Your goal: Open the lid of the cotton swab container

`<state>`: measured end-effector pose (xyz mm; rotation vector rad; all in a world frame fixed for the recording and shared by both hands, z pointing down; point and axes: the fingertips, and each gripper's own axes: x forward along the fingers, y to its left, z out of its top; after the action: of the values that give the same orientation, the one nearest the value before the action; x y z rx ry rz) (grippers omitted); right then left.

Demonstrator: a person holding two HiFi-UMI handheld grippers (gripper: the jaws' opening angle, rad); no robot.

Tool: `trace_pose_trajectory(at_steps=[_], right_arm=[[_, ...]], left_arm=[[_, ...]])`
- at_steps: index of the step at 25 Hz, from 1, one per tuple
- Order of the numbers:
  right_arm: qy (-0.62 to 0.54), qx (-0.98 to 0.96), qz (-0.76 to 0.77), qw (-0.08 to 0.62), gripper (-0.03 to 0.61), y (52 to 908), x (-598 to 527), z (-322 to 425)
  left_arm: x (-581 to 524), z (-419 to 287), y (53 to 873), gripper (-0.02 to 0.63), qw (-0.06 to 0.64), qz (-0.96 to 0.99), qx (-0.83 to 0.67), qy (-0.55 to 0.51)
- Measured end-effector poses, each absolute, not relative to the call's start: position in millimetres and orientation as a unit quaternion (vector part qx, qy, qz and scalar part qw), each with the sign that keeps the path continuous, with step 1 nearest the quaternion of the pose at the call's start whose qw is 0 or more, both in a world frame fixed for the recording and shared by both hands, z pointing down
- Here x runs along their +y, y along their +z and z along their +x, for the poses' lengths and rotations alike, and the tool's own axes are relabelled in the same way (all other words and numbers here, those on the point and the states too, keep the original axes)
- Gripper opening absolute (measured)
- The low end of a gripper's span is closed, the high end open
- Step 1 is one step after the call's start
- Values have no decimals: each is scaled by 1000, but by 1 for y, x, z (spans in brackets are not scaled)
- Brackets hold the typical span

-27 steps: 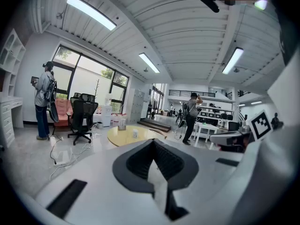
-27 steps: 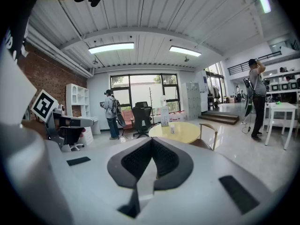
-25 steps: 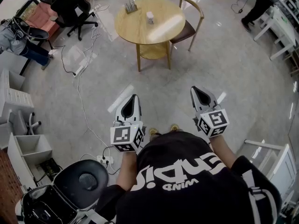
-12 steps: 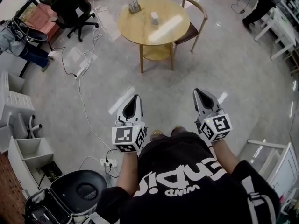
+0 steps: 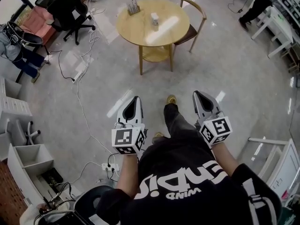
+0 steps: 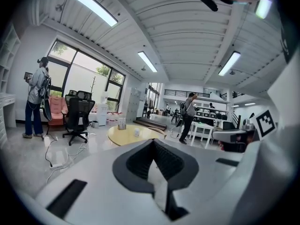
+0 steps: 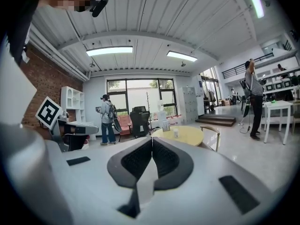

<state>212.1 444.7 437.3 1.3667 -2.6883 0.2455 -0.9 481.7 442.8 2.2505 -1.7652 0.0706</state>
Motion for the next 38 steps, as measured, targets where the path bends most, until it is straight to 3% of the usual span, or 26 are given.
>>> trace_pose_trajectory(at_steps=[38], right_arm=[[115,-891,436,58,2,442,213,161]], left_arm=[[257,-39,437,9,154,773,-615,30]])
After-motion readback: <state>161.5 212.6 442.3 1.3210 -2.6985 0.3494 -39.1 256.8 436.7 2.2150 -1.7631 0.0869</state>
